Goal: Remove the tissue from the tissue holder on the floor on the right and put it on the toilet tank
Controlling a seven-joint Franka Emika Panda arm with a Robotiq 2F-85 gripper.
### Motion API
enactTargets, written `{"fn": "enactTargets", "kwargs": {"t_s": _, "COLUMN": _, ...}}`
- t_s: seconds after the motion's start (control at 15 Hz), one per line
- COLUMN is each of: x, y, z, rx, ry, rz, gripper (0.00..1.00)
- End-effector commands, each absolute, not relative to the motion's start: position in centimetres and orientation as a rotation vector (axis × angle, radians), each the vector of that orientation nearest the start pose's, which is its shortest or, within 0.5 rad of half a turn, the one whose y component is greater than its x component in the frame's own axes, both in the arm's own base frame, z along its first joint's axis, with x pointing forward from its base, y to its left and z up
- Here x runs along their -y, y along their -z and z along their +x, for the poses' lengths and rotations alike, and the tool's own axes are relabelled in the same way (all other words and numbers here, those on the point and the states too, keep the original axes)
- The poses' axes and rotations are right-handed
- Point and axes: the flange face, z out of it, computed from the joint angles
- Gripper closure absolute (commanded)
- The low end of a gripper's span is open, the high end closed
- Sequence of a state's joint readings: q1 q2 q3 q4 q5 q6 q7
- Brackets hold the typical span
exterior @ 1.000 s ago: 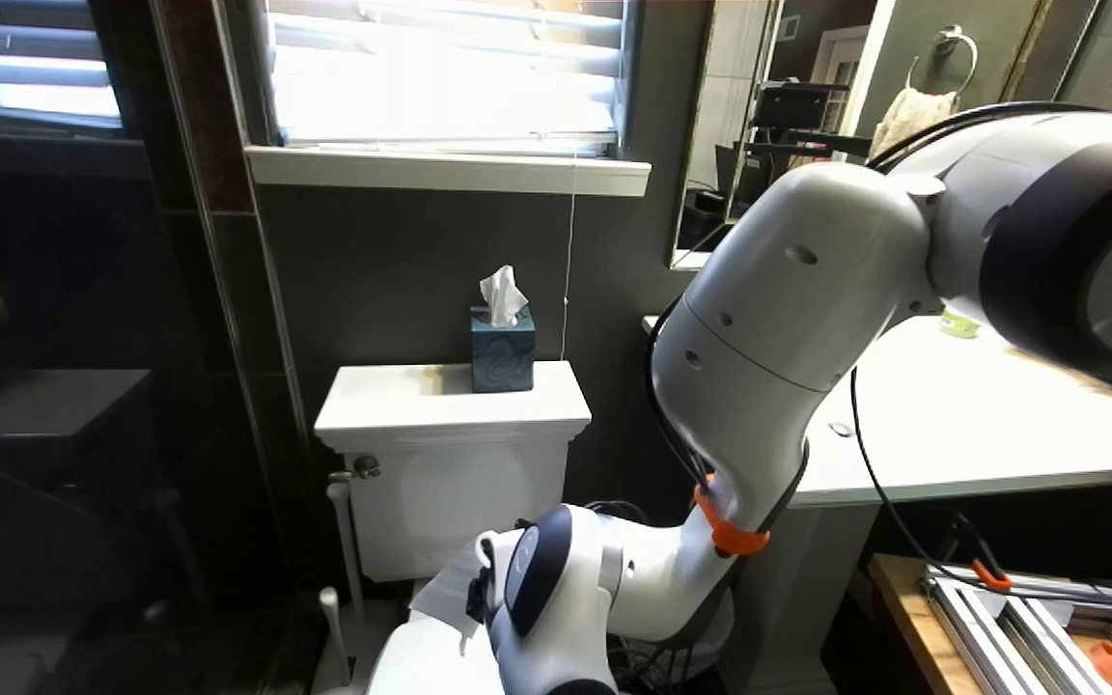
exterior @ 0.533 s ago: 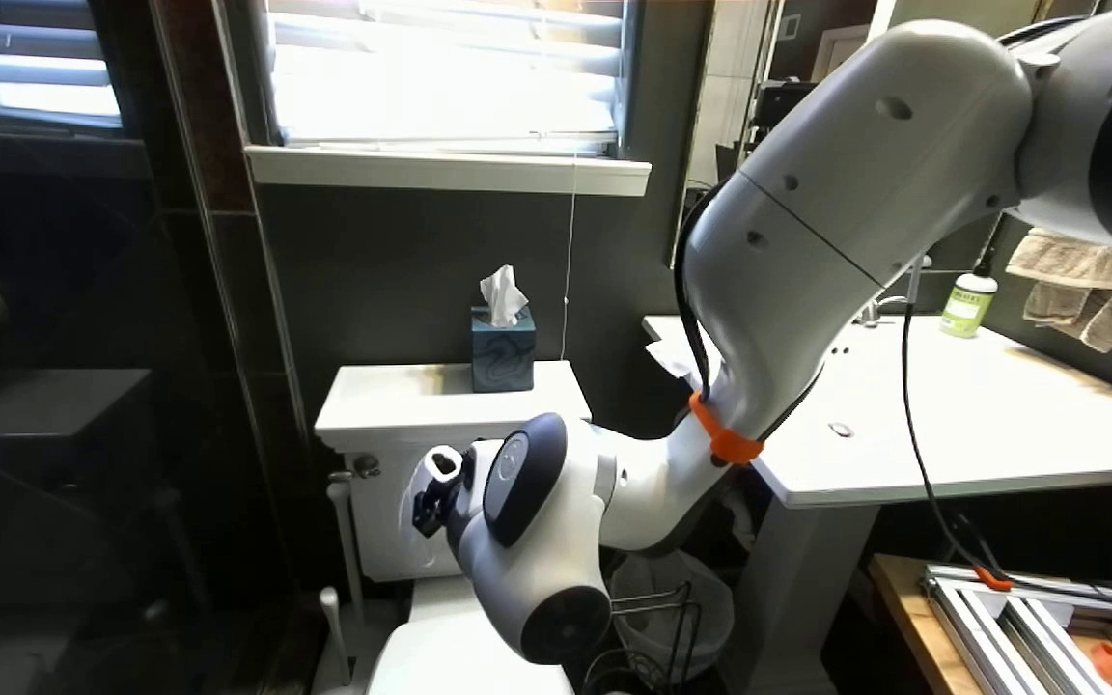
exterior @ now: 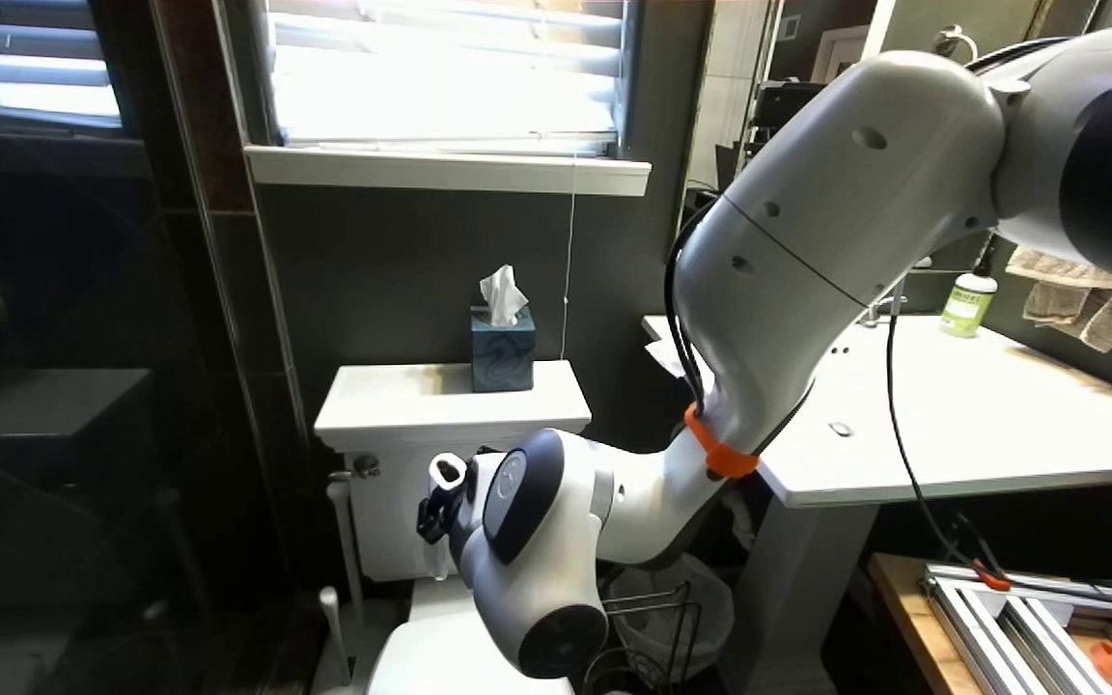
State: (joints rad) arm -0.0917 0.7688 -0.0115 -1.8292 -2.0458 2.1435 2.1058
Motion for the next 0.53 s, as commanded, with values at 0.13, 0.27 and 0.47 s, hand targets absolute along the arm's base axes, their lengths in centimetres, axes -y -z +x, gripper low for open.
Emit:
{"fn": "enactTargets", "kwargs": {"t_s": 0.13, "x": 15.5, "y": -17.0, "z": 68.2, "rx": 0.655, "ry": -1.297, "rz": 1.705, "gripper": 0.94}}
{"fn": "enactTargets", "kwargs": {"t_s": 0.27, "x": 18.0, "y": -19.0, "z": 70.2, "rx": 0.754, "ry": -1.338, "rz": 1.639, "gripper": 0.94}}
{"fn": "enactTargets", "kwargs": {"t_s": 0.47, "x": 22.0, "y": -21.3, "z": 72.7, "rx": 0.895, "ry": -1.389, "rz": 1.542, "gripper": 0.94}}
